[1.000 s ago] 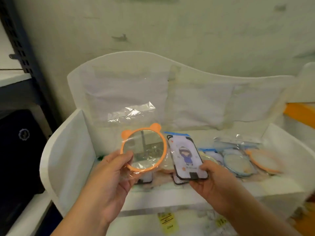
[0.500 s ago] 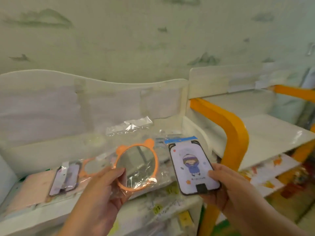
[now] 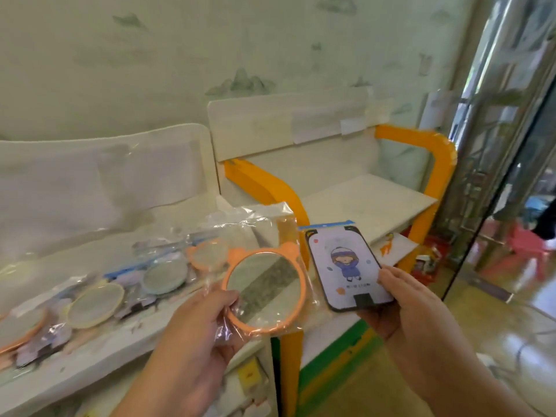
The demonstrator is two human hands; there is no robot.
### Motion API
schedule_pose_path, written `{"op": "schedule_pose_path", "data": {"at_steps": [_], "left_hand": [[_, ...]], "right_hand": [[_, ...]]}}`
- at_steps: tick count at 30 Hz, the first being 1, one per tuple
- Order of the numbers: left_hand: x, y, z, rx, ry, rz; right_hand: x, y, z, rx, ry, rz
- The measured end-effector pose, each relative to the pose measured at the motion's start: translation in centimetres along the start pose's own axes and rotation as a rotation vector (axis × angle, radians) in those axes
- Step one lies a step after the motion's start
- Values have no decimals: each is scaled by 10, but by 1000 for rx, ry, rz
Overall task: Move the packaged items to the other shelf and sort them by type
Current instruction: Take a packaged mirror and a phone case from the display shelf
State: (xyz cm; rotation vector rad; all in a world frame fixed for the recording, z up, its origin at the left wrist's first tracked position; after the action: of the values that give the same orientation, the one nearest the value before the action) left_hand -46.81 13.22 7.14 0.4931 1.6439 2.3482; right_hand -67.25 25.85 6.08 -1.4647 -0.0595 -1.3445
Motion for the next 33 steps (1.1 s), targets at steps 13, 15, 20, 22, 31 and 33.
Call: {"op": "schedule_pose_path", "data": {"at_steps": [13,15,20,22,31,33], "left_hand": [[199,-9,-142,-168,-270,-28],[216,-16,-167,-212,-190,-45],[243,-27,-197,-274,-4,-20],[250,-28,-205,-247,63,-7],[253,-66,-275,-162,449,22],[250,-77,-295,-172,511,-2]], "right_hand": [[-80,-108,-175,-133,201,43],[-83,-117,-199,-132,207,57],[-84,-126,-244,-81,227,98],[-84,-129,-266,-68,254,137],[-87,-109,-390,157,79,348],[-84,-99,-415,212,-23,471]]}}
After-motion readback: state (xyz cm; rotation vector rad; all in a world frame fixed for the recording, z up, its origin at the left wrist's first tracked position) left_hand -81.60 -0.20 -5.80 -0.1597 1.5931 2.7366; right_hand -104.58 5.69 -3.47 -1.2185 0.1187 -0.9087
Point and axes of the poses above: each hand's wrist, its own z-axis away from the middle knuckle, its own x-axis out of the palm, y = z × x, the point moved 4 cm from there along -z, towards the middle knuckle, and after that the axes turned 15 degrees about -z, right-handed, at the moved point
